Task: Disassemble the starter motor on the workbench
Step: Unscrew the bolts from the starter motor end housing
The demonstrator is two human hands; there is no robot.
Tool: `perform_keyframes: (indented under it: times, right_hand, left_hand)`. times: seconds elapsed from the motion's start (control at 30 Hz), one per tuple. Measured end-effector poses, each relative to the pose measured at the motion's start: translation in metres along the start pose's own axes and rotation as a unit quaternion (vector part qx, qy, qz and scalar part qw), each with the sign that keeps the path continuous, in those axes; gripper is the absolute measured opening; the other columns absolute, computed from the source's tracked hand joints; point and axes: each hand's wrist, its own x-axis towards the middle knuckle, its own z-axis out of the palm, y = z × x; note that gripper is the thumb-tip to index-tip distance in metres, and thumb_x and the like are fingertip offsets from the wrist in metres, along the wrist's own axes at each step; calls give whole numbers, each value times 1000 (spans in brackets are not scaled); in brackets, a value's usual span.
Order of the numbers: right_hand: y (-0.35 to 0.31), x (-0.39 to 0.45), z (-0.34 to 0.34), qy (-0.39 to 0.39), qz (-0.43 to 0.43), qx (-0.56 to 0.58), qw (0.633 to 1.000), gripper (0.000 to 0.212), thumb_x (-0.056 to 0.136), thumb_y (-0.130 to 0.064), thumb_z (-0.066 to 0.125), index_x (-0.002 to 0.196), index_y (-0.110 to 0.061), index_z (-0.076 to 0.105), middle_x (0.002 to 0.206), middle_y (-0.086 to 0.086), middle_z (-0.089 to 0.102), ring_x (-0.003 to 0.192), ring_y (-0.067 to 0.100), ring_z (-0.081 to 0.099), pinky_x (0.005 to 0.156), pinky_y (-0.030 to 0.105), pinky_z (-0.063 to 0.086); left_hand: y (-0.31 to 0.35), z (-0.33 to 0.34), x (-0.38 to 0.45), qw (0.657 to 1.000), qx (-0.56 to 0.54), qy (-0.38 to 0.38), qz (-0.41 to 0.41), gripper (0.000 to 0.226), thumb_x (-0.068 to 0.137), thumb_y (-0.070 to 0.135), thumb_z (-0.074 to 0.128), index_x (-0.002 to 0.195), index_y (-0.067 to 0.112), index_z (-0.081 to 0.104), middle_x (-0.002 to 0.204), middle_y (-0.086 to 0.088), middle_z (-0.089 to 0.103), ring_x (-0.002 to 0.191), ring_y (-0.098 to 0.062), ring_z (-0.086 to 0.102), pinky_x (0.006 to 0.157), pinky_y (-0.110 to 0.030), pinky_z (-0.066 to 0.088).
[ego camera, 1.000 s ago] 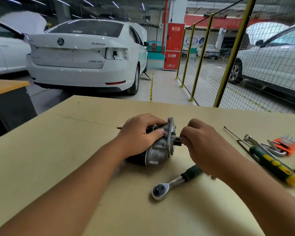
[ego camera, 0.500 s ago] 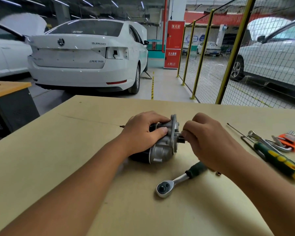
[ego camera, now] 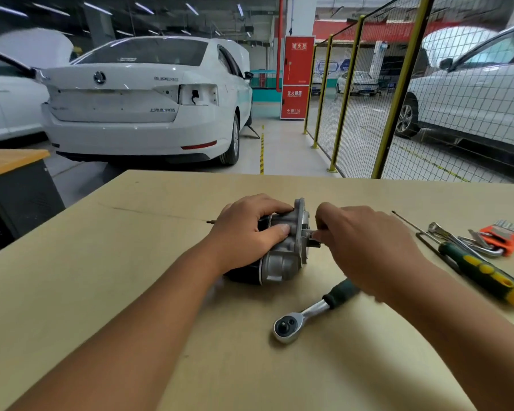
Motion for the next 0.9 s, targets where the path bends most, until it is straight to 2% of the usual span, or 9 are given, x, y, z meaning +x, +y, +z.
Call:
perform_keyframes:
  times: [0.1,0.2,0.27,0.37,0.43,0.5,0.6,0.77,0.9]
  right_hand:
    - [3,2,1,-33,-2,73,997,24,104,-37,45,98,-19,59,85,0,53,72,25,56,65,44,52]
    - [3,2,2,-49,-5,93,994,25,105,-29,47,100,-13,66,93,1,55,77,24,57,72,44,53]
    - [3,1,1,-20,-9,70,997,24,104,-30,49,99,-17,69,93,-2,58,77,23,59,71,39,51]
    - [2,-1,0,41,-8,-25,999,23,100,-41,51,91,-30,69,92,-10,61,77,19,63,75,33,39]
    - [0,-2,-1,47,0,-36,998,21,97,-42,56,88,-31,70,89,-10,62,73,19,63,71,32,37]
    - [-1,-3,0,55,4,-11,998,18,95,-41,62,87,-29,72,86,-10,62,67,22,62,57,28,36]
    - [3,-3,4,51,-8,26,998,22,99,-41,56,93,-26,72,92,-9,60,71,24,61,53,28,41]
    - [9,1,7,3,-15,71,997,28,103,-30,52,102,-14,75,99,1,57,74,23,60,69,41,55]
    - [7,-1,6,44,-2,13,999,25,102,-37,51,98,-25,72,99,-7,58,79,21,60,80,38,45]
  left_hand:
    - [-1,1,2,1000,-4,5,1,43,88,43,56,124,26,74,116,11,70,113,-15,63,102,-46,47]
    - [-2,2,2,1000,-1,8,-1,44,88,45,56,124,27,73,118,12,70,114,-14,63,103,-45,47]
    - [-1,1,2,1000,1,5,-1,45,87,44,57,125,27,73,118,12,70,114,-15,63,104,-45,48]
    - [-1,1,2,1000,2,-3,-2,46,85,44,58,126,27,72,119,11,70,115,-15,63,105,-45,47]
    - [-2,1,1,1000,1,-4,0,47,85,44,59,126,26,72,119,11,70,115,-15,63,105,-46,47]
    - [-3,1,1,1000,0,-2,2,47,85,44,59,126,26,72,119,11,70,115,-15,63,105,-47,47]
    - [-5,2,3,1000,-5,6,6,44,87,43,57,124,26,73,118,11,70,115,-15,63,105,-47,47]
    - [-8,4,4,1000,-3,16,6,42,88,43,57,124,27,73,117,12,71,114,-14,64,103,-47,49]
    - [-7,3,4,1000,7,15,10,43,87,43,59,124,27,73,118,13,71,114,-14,64,103,-45,49]
